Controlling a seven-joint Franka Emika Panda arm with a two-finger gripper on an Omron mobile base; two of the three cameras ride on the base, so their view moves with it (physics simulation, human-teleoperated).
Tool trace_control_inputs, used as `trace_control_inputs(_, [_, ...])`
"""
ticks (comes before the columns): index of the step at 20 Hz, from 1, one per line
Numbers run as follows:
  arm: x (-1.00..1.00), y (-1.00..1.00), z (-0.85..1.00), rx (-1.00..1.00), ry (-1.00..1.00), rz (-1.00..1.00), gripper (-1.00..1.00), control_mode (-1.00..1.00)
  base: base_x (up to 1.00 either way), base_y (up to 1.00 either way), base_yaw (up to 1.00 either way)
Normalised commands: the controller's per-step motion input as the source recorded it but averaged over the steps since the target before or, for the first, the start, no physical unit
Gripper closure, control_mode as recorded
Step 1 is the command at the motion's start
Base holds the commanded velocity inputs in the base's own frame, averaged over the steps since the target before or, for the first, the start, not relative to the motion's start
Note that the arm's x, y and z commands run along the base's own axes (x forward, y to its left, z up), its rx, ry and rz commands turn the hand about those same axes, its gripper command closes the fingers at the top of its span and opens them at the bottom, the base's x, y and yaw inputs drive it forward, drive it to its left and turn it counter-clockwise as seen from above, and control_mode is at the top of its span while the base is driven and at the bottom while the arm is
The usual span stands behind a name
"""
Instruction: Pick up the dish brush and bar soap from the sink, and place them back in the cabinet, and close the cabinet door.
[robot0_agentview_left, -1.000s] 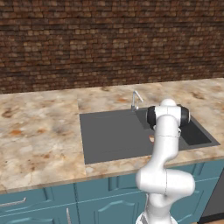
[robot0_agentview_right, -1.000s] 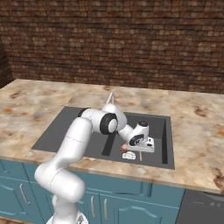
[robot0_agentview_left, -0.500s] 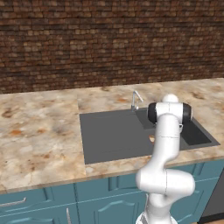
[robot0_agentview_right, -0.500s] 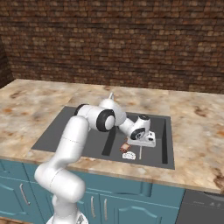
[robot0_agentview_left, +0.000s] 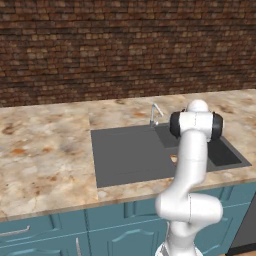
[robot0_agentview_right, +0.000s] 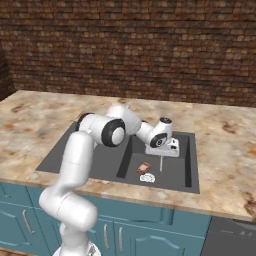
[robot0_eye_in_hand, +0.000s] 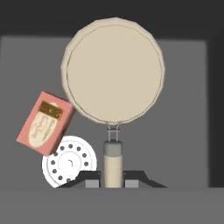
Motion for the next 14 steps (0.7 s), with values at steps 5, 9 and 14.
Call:
trace_control_inputs(5, [-0.18, 0.00, 0.65, 0.00, 0.00, -0.04, 1.00, -1.00, 0.00, 0.00, 0.00])
trace_control_inputs(9, [-0.36, 0.13, 0.65, 0.00, 0.00, -0.06, 1.00, -1.00, 0.00, 0.00, 0.00])
trace_control_inputs(14, [-0.35, 0.29, 0.60, 0.00, -0.02, -0.06, 1.00, -1.00, 0.00, 0.00, 0.00])
